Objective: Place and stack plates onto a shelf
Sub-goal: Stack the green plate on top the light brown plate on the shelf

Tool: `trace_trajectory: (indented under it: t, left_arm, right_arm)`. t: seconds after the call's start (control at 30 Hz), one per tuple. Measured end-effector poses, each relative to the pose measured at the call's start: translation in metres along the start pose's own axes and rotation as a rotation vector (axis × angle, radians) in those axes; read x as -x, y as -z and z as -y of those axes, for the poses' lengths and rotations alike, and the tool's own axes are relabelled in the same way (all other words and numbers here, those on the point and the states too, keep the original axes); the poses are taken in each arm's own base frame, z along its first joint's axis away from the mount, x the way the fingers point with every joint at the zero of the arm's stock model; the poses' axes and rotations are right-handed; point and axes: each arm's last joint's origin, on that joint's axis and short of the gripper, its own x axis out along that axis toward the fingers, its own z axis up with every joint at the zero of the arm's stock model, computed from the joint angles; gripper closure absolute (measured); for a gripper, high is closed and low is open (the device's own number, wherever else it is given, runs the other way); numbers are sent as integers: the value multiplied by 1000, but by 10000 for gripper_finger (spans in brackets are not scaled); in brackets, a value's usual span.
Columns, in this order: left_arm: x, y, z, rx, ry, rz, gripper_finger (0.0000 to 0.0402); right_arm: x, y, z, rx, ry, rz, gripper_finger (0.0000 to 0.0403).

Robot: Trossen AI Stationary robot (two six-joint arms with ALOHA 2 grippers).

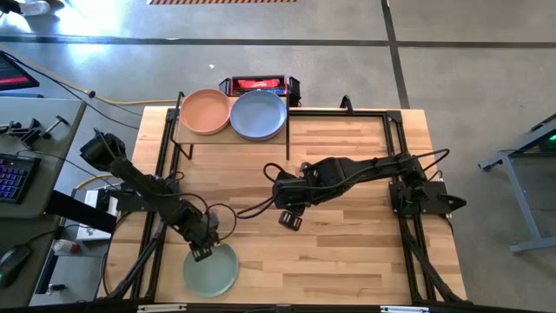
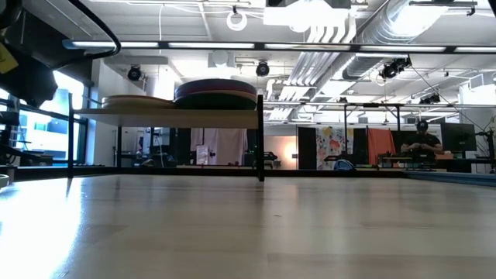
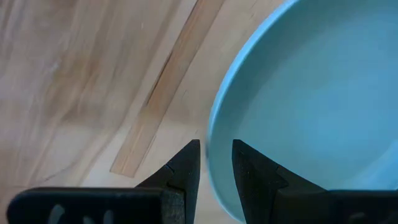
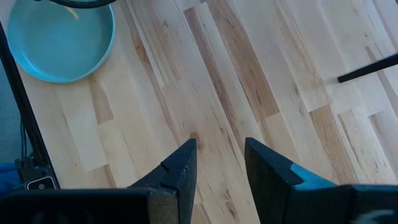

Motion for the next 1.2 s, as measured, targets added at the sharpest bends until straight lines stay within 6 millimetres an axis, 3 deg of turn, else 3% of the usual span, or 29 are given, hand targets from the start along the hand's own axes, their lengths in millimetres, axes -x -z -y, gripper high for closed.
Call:
trace_trajectory:
  t: [0.43,0.7,0.83,1.0,1.2]
  left_arm:
    - [-18,-3,3,6,-43,-26,323]
    - [-18,-3,4,3,-33,-26,390]
    - [-17,-5,4,22,-20,-40,395]
    - [-6,-10,1,70,20,-22,398]
    - [30,-23,-14,223,136,65,399]
  right_arm:
    - [0,-1,0,-8,-2,9,288]
    - [0,-2,2,-4,38,37,288]
    - [-1,-6,7,3,46,35,288]
    - [-4,-13,19,60,62,33,288]
    - [-7,-22,36,132,83,28,288]
